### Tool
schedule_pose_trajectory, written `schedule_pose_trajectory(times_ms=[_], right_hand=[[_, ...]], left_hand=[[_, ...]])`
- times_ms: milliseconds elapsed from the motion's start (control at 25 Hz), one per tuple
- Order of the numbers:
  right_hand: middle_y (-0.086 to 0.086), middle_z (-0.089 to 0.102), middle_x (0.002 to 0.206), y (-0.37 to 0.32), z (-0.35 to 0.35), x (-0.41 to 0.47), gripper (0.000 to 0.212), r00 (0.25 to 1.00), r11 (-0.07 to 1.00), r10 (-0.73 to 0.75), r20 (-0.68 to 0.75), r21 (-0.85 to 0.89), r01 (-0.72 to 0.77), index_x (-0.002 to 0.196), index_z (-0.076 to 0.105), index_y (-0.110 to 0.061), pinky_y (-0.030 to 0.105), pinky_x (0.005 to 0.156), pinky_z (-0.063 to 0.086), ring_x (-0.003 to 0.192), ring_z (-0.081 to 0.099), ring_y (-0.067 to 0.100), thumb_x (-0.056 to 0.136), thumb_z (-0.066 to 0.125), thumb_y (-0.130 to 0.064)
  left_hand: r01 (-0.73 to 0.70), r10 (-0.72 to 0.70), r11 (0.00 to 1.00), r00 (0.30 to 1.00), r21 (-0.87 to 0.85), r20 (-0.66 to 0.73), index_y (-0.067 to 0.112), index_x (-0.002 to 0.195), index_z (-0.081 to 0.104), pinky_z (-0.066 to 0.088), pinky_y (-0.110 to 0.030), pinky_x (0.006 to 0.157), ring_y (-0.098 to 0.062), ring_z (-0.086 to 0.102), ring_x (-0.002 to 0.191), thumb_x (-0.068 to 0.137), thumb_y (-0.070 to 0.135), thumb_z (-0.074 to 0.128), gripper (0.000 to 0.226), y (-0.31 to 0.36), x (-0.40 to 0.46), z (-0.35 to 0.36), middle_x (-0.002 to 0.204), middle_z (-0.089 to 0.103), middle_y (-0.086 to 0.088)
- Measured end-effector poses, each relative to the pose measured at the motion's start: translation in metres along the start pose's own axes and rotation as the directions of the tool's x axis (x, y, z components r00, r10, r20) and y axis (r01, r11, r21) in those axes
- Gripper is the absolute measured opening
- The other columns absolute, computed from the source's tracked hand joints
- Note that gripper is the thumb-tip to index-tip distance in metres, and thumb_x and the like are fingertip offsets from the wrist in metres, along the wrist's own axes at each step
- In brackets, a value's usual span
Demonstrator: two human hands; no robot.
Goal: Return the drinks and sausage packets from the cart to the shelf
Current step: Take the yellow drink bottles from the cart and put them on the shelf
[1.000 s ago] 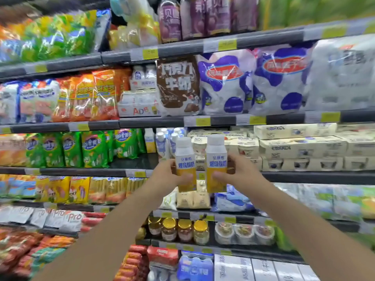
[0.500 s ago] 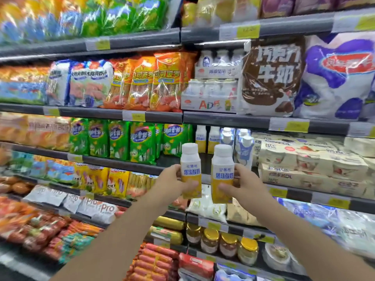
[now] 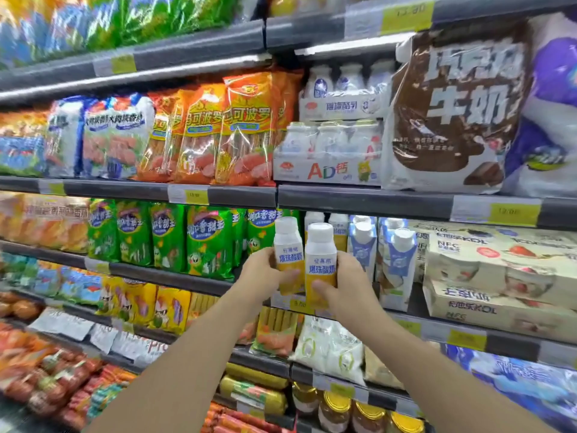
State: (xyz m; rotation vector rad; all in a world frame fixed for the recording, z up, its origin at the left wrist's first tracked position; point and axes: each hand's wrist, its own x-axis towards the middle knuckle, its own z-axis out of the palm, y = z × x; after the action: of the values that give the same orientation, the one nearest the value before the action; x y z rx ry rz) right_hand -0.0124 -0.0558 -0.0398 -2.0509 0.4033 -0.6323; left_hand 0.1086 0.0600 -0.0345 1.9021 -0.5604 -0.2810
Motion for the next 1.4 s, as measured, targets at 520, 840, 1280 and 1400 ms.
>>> schedule_pose_trajectory(times_ms=[520,840,1280,1400], right_hand=[[-0.001,0.05,0.116,0.033,0.057,0.078,0.038,0.927,0.937,0.232,-0.295,-0.189,-0.295,0.12,0.053,-0.021,0.039,0.095,0.048,0.106,0.055,0.021,0.087,0.07,-0.014],[0.001,0.06,0.113,0.035,0.069,0.092,0.038,0.895,0.923,0.238,-0.376,-0.2,-0.329,0.12,0.051,-0.014,0.028,0.089,0.046,0.106,0.057,0.017,0.087,0.069,-0.009],[0.017,0.071,0.109,0.023,0.07,0.083,0.067,0.897,0.627,0.239,-0.372,-0.646,-0.435,0.15,0.018,0.003,0.038,0.08,0.06,0.097,0.07,0.027,0.094,0.055,-0.004],[0.017,0.065,0.124,0.015,0.072,0.07,0.077,0.89,0.637,0.325,-0.319,-0.622,-0.455,0.154,0.005,0.002,0.039,0.086,0.054,0.111,0.065,0.031,0.099,0.054,-0.022]], left_hand=[[-0.095,0.088,0.995,0.981,0.034,0.174,0.016,0.116,0.065,0.051,-0.027,0.076,-0.018,0.065,0.097,0.076,0.012,0.081,0.044,-0.037,0.109,0.01,0.107,0.071,0.002],[-0.21,0.184,0.959,0.972,0.189,0.148,0.016,0.119,0.062,0.05,-0.038,0.093,-0.021,0.063,0.104,0.078,0.021,0.079,0.045,-0.046,0.118,0.011,0.112,0.07,-0.001],[-0.247,0.206,0.919,0.965,0.307,0.162,0.015,0.126,0.058,0.036,-0.025,0.082,-0.022,0.059,0.114,0.083,0.025,0.075,0.047,-0.033,0.117,0.015,0.122,0.066,-0.002],[-0.248,0.204,0.92,0.964,0.303,0.171,0.016,0.125,0.058,0.037,-0.026,0.082,-0.022,0.059,0.112,0.082,0.025,0.075,0.047,-0.035,0.12,0.016,0.122,0.067,-0.002]])
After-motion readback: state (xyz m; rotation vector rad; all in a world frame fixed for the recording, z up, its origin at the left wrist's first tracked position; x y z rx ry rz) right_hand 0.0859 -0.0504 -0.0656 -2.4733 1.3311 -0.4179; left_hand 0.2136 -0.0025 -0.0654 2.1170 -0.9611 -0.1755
